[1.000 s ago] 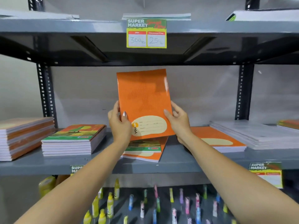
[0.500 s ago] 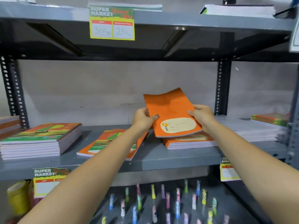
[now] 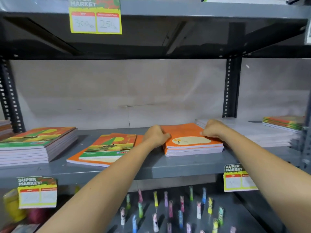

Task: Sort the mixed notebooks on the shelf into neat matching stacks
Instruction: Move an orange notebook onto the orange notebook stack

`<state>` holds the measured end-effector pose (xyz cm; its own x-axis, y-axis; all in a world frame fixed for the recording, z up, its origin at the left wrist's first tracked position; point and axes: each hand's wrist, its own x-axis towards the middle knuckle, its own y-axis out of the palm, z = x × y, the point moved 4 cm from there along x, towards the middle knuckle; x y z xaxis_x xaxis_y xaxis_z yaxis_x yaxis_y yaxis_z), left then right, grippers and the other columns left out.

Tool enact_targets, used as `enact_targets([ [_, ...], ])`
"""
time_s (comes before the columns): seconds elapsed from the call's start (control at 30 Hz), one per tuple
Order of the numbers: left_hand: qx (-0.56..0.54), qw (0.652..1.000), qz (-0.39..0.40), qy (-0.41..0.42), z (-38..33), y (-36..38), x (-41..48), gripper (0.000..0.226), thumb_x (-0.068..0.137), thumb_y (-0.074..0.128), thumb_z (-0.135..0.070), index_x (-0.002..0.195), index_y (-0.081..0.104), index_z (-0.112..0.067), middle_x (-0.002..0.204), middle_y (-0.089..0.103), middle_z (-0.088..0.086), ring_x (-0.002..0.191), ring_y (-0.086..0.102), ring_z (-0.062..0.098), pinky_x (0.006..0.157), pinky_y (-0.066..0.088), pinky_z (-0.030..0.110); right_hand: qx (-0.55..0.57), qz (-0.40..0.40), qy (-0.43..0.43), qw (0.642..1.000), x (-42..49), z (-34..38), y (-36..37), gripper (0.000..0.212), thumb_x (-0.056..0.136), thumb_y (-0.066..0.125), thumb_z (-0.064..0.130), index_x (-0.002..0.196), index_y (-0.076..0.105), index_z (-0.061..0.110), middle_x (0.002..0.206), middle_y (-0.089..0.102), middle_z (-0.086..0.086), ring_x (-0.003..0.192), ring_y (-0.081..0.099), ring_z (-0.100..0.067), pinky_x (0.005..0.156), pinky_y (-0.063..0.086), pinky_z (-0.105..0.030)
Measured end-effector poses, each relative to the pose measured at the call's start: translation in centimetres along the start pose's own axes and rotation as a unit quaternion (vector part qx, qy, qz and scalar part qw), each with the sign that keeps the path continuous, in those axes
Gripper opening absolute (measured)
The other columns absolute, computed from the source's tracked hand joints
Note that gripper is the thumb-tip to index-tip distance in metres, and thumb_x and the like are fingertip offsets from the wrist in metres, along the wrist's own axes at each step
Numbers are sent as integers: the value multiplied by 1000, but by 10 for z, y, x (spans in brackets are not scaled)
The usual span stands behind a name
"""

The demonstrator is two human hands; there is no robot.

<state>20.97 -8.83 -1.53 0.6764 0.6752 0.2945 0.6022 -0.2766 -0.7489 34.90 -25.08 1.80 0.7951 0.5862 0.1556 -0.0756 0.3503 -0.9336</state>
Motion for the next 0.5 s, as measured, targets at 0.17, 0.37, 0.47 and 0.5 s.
enact_targets([
  [0.17, 25, 998, -64, 16, 8, -27, -13, 45, 89, 47, -48, 102, 64, -9, 116, 66, 15, 110, 60, 34, 88, 49, 38, -59, -109, -15, 992, -11, 24, -8, 15, 74, 57, 6, 87, 65, 8, 115, 65, -18, 103, 63, -35, 71, 49, -31],
  [0.37, 142, 976, -160, -33, 83, -122, -31, 40, 88, 49, -25, 124, 58, -10, 132, 54, 17, 118, 53, 39, 97, 44, 42, 106, -128, -192, 967, -32, 134, 24, 37, 75, 55, 16, 110, 69, 15, 118, 69, -11, 111, 63, -30, 92, 52, -38],
  [0.47, 208, 964, -123, -112, 127, -141, -47, 54, 86, 51, -39, 127, 53, -4, 142, 41, 20, 129, 40, 40, 106, 38, 49, 116, -35, -247, 961, -47, 189, 61, 36, 80, 60, 27, 112, 68, 12, 121, 67, -13, 113, 61, -30, 94, 50, -37],
  [0.5, 233, 958, -93, -142, 138, -141, -53, 62, 88, 47, -48, 132, 48, -4, 150, 28, 20, 137, 28, 39, 110, 31, 51, 98, -6, -257, 961, -52, 203, 72, 42, 83, 60, 33, 119, 63, 11, 128, 62, -14, 118, 58, -31, 97, 48, -37],
])
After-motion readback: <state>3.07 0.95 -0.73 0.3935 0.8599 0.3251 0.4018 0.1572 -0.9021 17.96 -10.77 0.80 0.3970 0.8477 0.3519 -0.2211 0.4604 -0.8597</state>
